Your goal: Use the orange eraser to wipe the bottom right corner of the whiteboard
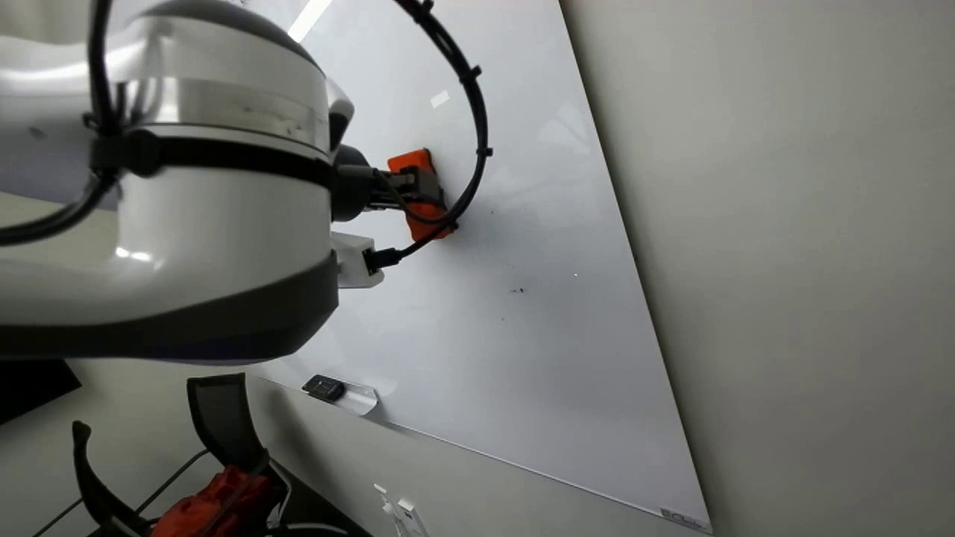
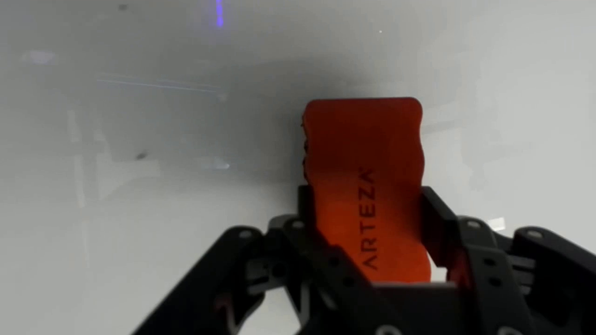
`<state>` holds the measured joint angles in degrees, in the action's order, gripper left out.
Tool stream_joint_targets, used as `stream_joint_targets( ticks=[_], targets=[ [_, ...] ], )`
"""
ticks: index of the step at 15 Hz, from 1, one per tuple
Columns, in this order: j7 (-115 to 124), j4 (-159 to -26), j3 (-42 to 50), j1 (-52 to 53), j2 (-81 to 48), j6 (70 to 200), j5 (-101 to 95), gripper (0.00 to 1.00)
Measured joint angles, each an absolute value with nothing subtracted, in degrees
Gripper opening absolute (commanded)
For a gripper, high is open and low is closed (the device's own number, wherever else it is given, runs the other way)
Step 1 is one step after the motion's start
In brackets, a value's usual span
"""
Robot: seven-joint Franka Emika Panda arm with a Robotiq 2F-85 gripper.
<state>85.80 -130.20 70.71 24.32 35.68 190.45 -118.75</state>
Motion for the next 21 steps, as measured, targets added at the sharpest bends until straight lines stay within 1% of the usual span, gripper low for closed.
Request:
stream_joint_targets(
  ticks=[4,6,7,12,13,17,21],
  targets=[
    [85.82,-132.25,69.95,32.49,35.77,187.86,-118.57,0.30],
    [86.04,-133.80,67.83,34.84,35.33,185.09,-118.44,0.30],
    [86.30,-135.16,66.18,34.83,34.99,183.60,-118.33,0.55],
    [86.52,-135.72,66.14,34.92,35.03,183.17,-118.30,0.55],
    [86.44,-135.60,66.55,34.90,35.24,183.18,-118.30,0.30],
    [87.95,-135.91,67.04,35.87,36.18,181.74,-118.30,0.30],
    [95.20,-138.17,65.01,43.55,38.87,166.03,-120.25,0.30]
  ],
)
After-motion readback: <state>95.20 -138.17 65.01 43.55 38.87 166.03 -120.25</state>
